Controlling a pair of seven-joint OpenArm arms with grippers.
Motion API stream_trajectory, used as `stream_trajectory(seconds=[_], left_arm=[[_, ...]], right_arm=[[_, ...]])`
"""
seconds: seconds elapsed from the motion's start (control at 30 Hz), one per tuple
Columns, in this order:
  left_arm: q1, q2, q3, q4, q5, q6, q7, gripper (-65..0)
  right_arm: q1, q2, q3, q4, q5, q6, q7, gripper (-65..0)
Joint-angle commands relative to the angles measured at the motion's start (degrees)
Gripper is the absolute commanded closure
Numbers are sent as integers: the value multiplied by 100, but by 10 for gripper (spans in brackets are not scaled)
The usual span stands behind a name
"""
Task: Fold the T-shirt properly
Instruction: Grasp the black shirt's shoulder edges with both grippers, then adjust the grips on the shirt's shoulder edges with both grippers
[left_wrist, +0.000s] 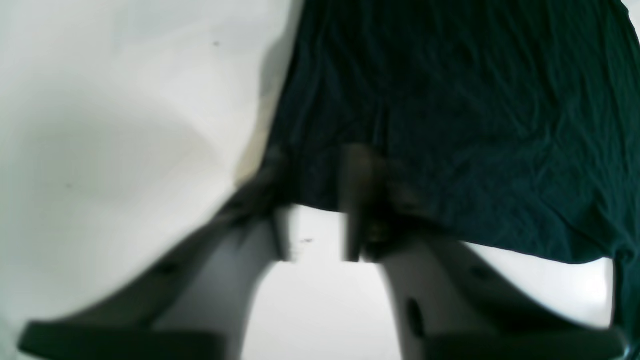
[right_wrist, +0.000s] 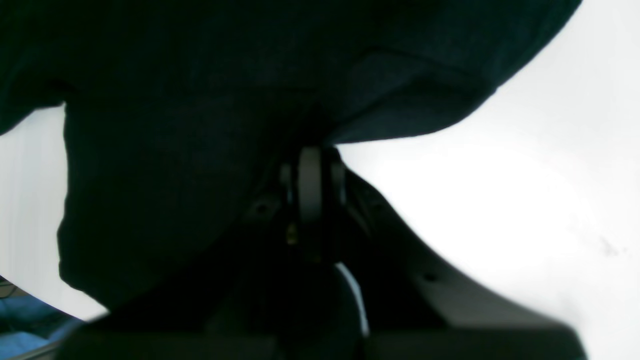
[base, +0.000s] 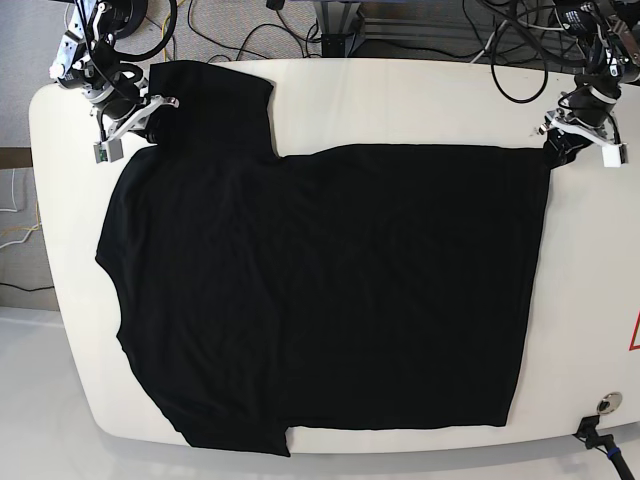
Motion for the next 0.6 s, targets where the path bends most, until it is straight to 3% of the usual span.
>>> stream_trajectory(seconds=[0.0,0.17,0.4,0.57], left_arm=[[47,-84,-116,70,-150,51,32,-208],[47,-127,-174,6,-523,76,390,-278],[13,-129,-211,-34,-568,84,406,-279],[-48,-138,159,-219,-574,80,392,-283]], right_arm=[[17,115,-71,7,-86,-64,-97,0],[21,136,-101,19,-84,-58,-104,0],[3,136,-101,27,-85,-60,-118,0],[3,137,-119,37,-104,-59,-102,0]])
